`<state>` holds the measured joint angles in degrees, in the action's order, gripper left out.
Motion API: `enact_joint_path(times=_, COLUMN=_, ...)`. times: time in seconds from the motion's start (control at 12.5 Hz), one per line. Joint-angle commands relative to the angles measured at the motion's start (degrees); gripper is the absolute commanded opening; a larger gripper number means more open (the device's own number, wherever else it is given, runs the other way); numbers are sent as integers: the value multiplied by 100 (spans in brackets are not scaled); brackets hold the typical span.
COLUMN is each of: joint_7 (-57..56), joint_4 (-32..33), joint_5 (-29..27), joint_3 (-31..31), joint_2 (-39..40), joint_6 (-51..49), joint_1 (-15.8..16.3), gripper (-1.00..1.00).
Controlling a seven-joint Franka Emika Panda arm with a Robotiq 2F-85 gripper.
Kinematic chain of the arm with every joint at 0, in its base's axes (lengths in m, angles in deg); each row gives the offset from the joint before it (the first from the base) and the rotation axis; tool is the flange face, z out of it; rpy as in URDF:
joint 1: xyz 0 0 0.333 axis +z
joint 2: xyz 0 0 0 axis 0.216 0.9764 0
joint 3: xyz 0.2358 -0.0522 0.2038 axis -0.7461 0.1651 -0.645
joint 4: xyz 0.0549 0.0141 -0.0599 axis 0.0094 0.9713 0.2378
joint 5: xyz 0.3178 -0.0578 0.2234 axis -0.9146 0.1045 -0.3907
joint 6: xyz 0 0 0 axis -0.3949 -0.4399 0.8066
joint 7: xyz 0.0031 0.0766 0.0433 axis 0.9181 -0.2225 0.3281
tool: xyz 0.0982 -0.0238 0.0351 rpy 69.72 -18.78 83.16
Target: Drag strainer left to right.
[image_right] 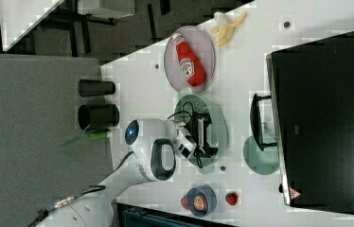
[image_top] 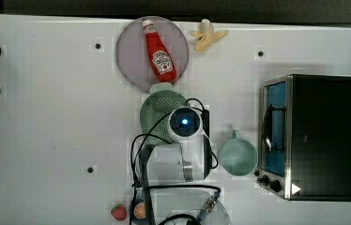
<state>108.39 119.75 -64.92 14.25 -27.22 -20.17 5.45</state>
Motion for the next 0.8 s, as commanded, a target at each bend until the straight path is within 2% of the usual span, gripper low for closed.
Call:
enact_joint_path(times=0.08, joint_7=-554, joint_4=-119, joint_5=32, joint_3=228, joint_2=-125, joint_6=76, joint_1=-103, gripper=100)
enact_joint_path(times=0.56, joint_7=-604, joint_4=-132, joint_5=32, joint_3=498, joint_2=-126, joint_6=109, joint_1=-125, gripper=100)
enact_joint_path(times=0.8, joint_7=-809, joint_4=-141, joint_5=32, joint_3=295, joint_2=-394, joint_6=85, joint_1=-117, gripper=100)
